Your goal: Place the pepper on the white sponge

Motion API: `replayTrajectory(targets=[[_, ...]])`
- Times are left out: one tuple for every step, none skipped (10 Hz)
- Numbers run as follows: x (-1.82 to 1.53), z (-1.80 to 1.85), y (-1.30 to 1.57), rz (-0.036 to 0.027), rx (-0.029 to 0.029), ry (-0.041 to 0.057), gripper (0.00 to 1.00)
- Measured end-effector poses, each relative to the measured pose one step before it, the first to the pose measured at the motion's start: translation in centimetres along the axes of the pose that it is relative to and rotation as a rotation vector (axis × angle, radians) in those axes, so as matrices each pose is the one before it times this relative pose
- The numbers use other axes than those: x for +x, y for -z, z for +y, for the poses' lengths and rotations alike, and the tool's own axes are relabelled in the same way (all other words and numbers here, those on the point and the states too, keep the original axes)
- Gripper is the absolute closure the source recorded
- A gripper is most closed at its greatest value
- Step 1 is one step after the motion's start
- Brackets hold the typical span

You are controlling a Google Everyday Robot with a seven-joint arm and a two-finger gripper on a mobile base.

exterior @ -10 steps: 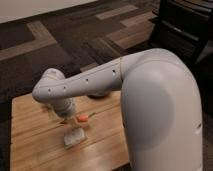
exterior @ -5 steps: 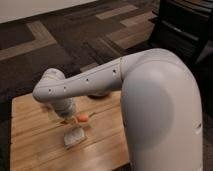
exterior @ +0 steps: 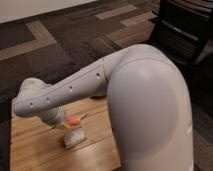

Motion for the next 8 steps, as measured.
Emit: replayTrajectory(targets=[[-0.371, 1.121, -0.416, -0.00542, -0.00614, -0.01335, 1.0], [-0.266, 1.522, -0.542, -0.01062, -0.01805, -0.02021, 1.0], [0.265, 0.975, -0.634, -0.00965, -0.01032, -0.02536, 1.0], [0.744, 0.92, -0.676, -0.00568, -0.01001, -0.03322, 1.0], [1.535, 0.533, -0.821, 0.00345, -0.00551, -0.03615, 1.0], [0.719, -0.069, -0.301, 0.00083, 0.00216, -0.01257, 1.0], [0.597, -0.446, -0.11, 0.00062, 0.01162, -0.00612, 1.0], [0.419, -0.619, 0.007, 0.002, 0.01104, 0.00537, 1.0]])
